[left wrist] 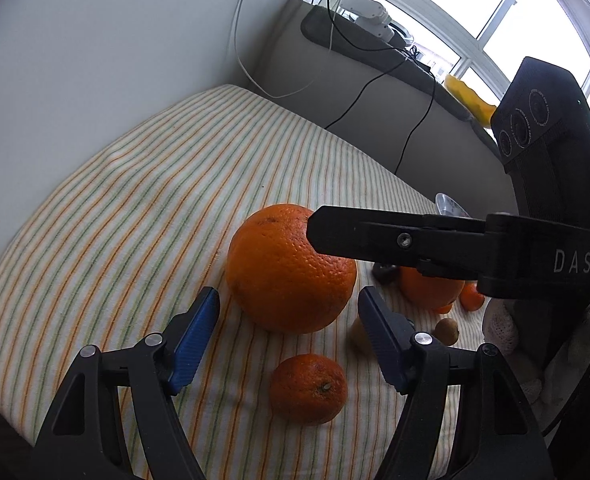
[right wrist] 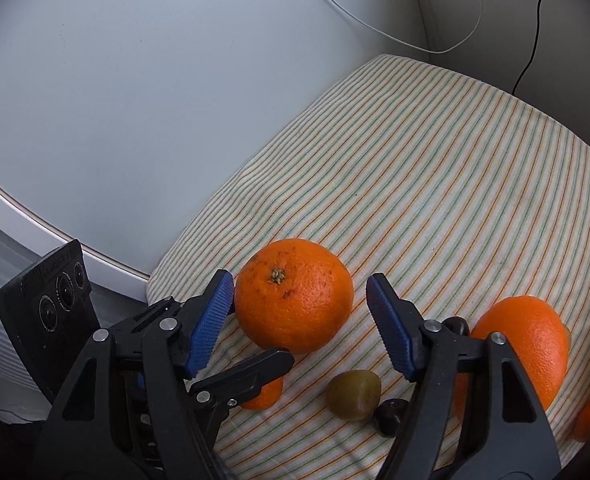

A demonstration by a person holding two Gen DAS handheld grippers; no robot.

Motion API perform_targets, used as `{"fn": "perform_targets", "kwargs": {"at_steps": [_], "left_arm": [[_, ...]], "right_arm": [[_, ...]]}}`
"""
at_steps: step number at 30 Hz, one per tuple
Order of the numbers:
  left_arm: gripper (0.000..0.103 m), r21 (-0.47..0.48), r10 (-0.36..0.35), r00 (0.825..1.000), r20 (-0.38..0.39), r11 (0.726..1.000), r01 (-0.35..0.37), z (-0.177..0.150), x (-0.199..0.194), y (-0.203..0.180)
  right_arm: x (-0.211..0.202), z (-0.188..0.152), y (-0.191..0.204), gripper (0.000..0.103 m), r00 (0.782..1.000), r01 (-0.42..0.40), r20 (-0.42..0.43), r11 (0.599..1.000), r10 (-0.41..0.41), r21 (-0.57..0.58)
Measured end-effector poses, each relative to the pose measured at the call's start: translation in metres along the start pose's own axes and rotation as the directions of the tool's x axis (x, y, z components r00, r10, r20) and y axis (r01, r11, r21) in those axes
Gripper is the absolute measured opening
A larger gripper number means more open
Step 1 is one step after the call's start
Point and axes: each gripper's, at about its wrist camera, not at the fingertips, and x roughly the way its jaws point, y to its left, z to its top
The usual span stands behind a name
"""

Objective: Organize fruits
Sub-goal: 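Move the right tool toward the large orange, then close the right gripper around the large orange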

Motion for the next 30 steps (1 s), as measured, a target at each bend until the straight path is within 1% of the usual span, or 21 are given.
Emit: {"fn": "perform_targets", "kwargs": {"at_steps": [2, 8, 15, 19, 24, 30], "left_arm": [[0.07, 0.0, 0.004, 1.0, -0.002, 1.0, -0.004, 0.0, 0.002, 0.002], [0.069, -0.009, -0.003, 1.0, -0.006, 1.0, 0.002, 0.002, 0.003, 0.004], [0.066, -0.008, -0.013, 1.0, -0.013, 1.0, 0.013, 0.006, 0.005, 0.004], [0.066, -0.001, -0.009, 1.0, -0.013, 1.0, 0.009, 0.008, 0.006, 0.002], [0.065, 0.009, -0.003, 1.0, -0.009, 1.0, 0.003, 0.009, 0.006, -0.001], [0.065, 0.023, -0.004, 1.0, 0.007, 1.0, 0.004, 0.011, 0.002, -0.009]], "right_arm": [[0.008, 0.002, 0.002, 0.073, 1.0, 0.019, -0.02, 1.0, -0.019, -0.023], [0.028, 0.007, 0.0, 0.073, 0.997, 0.017, -0.072, 0.999, -0.02, -0.035], [0.036, 0.004, -0.006, 0.075, 0.995, -0.039, -0.095, 0.999, 0.039, 0.0], [0.035, 0.003, -0.01, 0.074, 0.994, -0.058, -0.089, 0.998, 0.059, 0.022], [0.032, 0.001, -0.011, 0.073, 0.996, -0.057, -0.074, 0.998, 0.058, 0.024], [0.019, -0.002, -0.01, 0.072, 0.997, -0.052, -0.048, 0.998, 0.053, 0.022]]}}
